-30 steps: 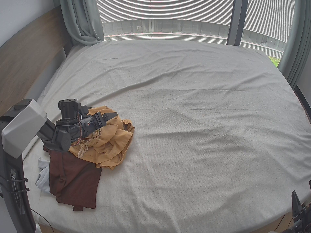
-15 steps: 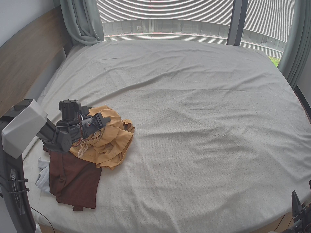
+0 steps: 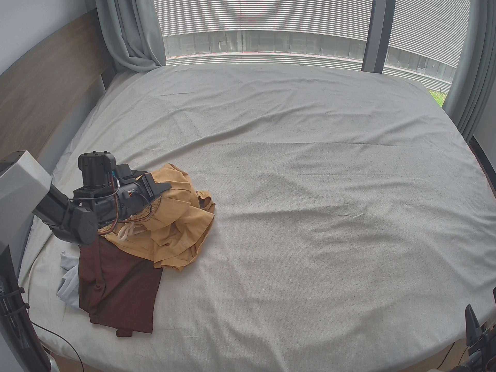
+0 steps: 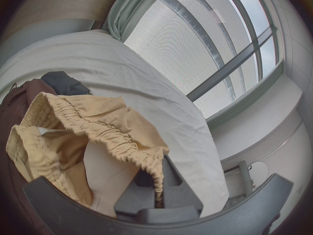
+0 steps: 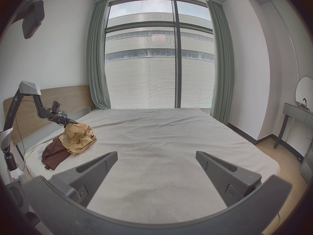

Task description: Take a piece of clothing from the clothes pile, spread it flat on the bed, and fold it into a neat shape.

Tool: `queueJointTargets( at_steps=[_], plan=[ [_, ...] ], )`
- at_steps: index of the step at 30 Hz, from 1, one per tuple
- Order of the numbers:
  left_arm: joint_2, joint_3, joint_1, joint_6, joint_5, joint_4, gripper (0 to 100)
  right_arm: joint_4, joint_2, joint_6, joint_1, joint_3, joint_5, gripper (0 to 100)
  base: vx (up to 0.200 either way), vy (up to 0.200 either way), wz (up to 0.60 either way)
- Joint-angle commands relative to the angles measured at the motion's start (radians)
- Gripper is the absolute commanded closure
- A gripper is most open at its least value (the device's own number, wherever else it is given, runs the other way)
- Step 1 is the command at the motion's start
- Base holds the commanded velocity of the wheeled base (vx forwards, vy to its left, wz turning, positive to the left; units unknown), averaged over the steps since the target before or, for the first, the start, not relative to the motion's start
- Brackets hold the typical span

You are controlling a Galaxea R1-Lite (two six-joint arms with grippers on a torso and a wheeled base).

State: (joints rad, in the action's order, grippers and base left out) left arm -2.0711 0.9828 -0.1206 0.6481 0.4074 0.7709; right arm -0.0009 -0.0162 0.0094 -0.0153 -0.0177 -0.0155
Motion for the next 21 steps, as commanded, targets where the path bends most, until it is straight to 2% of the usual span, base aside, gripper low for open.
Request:
queueJointTargets(
  at_steps=[1, 2, 6, 14, 18, 21],
  plan=[
    [0.124, -0.033, -0.022, 0.097, 0.002, -0.035, 100, -0.001, 0.016, 0.000, 0.000, 0.016, 0.000, 0, 0.000, 0.000, 0.00],
    [0.126, -0.033, -0.022, 0.100, 0.002, -0.036, 100, -0.001, 0.016, 0.000, 0.000, 0.016, 0.000, 0, 0.000, 0.000, 0.00],
    [0.180, -0.044, -0.040, 0.216, 0.002, -0.074, 100, -0.001, 0.016, 0.000, 0.000, 0.016, 0.000, 0, 0.000, 0.000, 0.00],
    [0.227, -0.070, -0.086, 0.277, 0.002, -0.110, 100, -0.001, 0.016, 0.000, 0.000, 0.016, 0.000, 0, 0.000, 0.000, 0.00],
    [0.269, -0.056, -0.116, 0.347, 0.004, -0.157, 100, -0.001, 0.016, 0.000, 0.000, 0.016, 0.000, 0, 0.000, 0.000, 0.00],
    [0.316, -0.036, -0.155, 0.444, 0.002, -0.176, 100, -0.001, 0.016, 0.000, 0.002, 0.018, 0.000, 0, 0.000, 0.000, 0.00]
  ],
)
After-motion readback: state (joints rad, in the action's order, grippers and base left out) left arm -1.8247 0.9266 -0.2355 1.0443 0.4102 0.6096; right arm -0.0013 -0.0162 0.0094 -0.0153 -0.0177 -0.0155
